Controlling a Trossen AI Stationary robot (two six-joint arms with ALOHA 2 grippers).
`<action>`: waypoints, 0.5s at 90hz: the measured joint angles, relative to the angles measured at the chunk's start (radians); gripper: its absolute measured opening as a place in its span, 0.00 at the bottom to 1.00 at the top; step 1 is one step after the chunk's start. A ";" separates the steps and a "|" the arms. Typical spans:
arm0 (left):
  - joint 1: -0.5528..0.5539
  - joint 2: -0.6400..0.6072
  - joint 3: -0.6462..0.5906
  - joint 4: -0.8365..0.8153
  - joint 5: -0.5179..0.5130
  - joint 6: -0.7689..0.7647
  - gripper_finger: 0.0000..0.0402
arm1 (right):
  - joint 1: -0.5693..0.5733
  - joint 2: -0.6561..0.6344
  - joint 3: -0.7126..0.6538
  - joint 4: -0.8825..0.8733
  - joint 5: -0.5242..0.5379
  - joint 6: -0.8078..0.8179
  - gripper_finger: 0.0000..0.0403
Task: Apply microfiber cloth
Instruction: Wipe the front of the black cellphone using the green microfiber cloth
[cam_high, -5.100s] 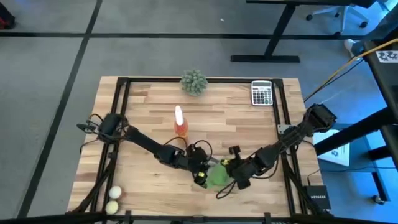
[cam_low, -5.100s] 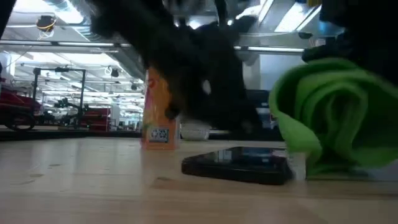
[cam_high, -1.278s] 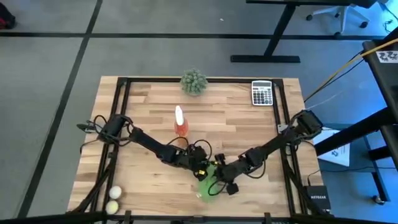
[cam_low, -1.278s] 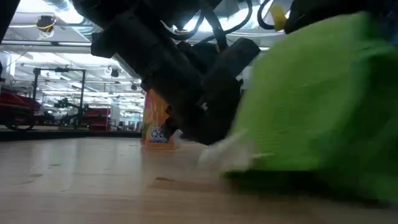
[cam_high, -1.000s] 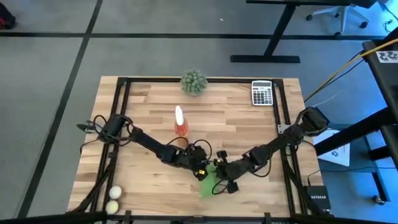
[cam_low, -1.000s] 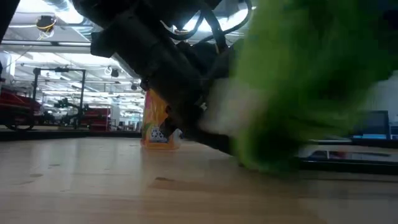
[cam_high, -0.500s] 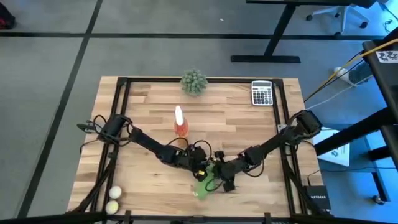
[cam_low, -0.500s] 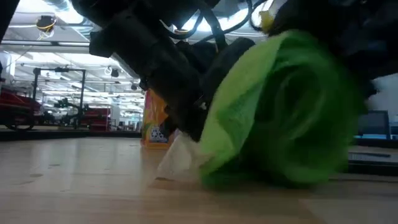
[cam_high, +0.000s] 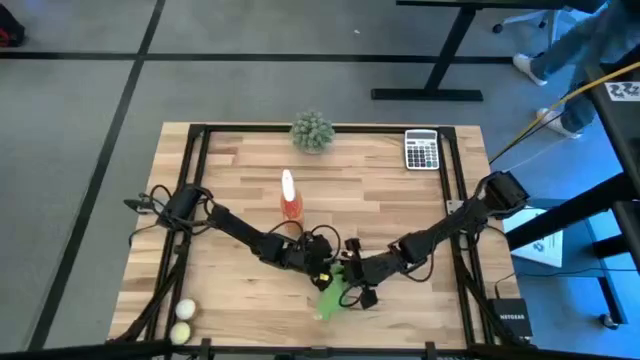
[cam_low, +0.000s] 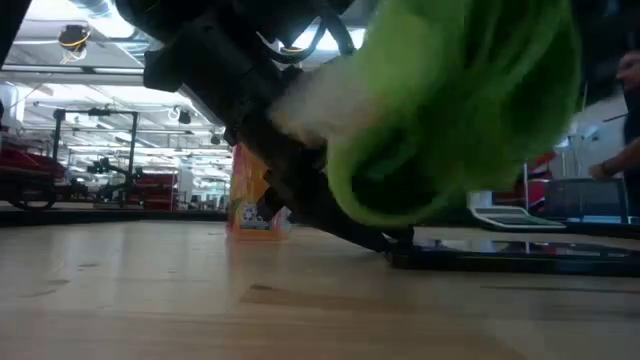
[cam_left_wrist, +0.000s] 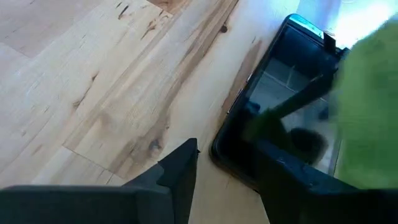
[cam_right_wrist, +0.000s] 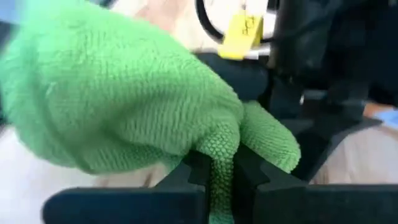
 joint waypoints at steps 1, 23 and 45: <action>0.000 0.000 0.000 0.000 0.001 0.000 0.33 | -0.002 0.007 0.000 0.003 -0.001 0.005 0.02; 0.000 0.000 0.000 0.000 0.001 0.000 0.33 | -0.004 0.093 0.005 0.006 -0.104 0.110 0.02; 0.000 0.000 0.000 -0.001 0.002 0.004 0.33 | 0.041 0.011 0.000 -0.173 -0.252 0.128 0.02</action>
